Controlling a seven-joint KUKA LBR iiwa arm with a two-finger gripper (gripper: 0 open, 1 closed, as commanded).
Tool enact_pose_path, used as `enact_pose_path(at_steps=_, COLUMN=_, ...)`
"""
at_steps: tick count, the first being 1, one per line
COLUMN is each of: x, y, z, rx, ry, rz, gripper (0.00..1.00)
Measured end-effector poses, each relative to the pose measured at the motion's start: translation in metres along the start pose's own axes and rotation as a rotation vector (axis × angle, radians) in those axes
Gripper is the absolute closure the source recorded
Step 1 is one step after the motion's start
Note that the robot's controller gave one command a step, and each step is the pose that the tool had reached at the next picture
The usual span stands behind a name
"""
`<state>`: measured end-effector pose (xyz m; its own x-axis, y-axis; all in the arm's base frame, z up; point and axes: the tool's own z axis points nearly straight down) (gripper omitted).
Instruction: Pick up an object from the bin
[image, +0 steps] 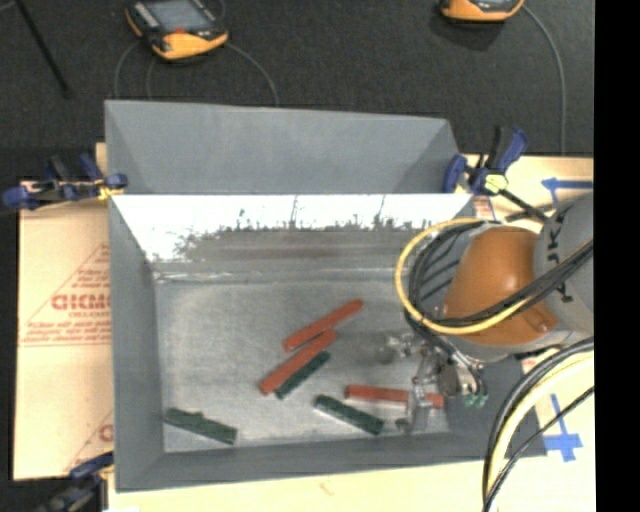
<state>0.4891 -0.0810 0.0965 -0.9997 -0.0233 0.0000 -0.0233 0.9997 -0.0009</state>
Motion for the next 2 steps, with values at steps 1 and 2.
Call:
enact_pose_path(at_steps=1, x=0.000, y=-0.010, z=-0.015, rx=-0.001, ry=-0.006, rz=0.132, gripper=0.00)
enact_pose_path(at_steps=2, x=-0.001, y=-0.026, z=0.015, rx=0.000, ry=-0.002, rz=0.093, gripper=0.00)
